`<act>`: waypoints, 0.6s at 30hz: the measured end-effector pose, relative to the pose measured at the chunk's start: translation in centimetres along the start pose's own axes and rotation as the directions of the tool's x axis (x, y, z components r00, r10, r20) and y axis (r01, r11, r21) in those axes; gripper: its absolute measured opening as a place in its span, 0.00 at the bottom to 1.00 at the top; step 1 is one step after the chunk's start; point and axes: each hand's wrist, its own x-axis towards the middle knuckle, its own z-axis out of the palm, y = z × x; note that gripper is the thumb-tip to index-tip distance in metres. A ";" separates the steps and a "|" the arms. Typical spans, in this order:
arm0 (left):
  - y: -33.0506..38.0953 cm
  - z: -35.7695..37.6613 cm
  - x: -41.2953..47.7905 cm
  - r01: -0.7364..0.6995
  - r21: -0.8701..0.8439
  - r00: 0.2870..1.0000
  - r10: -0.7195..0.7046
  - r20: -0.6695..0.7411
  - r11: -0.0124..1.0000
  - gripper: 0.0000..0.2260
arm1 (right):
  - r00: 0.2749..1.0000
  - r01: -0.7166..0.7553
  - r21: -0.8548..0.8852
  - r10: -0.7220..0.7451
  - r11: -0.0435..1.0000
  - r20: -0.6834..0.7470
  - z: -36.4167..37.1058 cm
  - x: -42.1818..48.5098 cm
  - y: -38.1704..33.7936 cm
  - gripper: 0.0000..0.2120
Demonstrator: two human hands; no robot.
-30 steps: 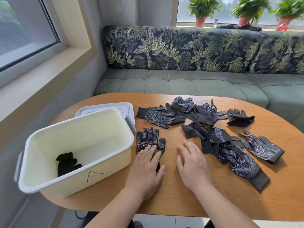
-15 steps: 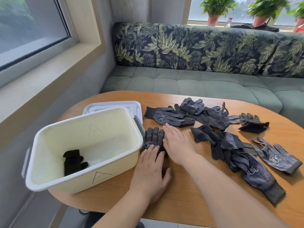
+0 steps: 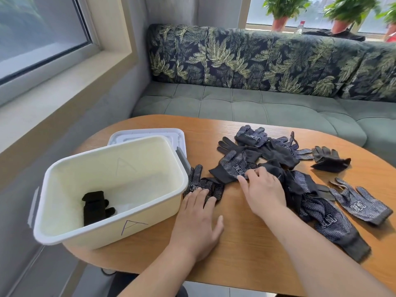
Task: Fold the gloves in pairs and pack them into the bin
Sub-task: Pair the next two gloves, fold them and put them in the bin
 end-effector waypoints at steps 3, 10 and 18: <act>0.1 -0.2 0.0 -0.010 -0.001 0.999 0.010 -0.031 1.000 0.21 | 0.994 0.046 0.006 -0.045 0.999 -0.103 -0.3 -1.2 0.5 0.22; 0.1 -0.5 -0.1 -0.051 0.002 0.991 0.050 -0.121 0.999 0.11 | 0.959 0.281 0.111 -0.276 0.953 -0.061 0.1 -5.1 -2.0 0.21; 0.1 -0.7 -0.2 -0.107 -0.019 0.986 0.103 -0.129 0.994 0.09 | 0.957 0.230 0.175 -0.189 0.957 -0.221 -1.8 -5.9 0.0 0.03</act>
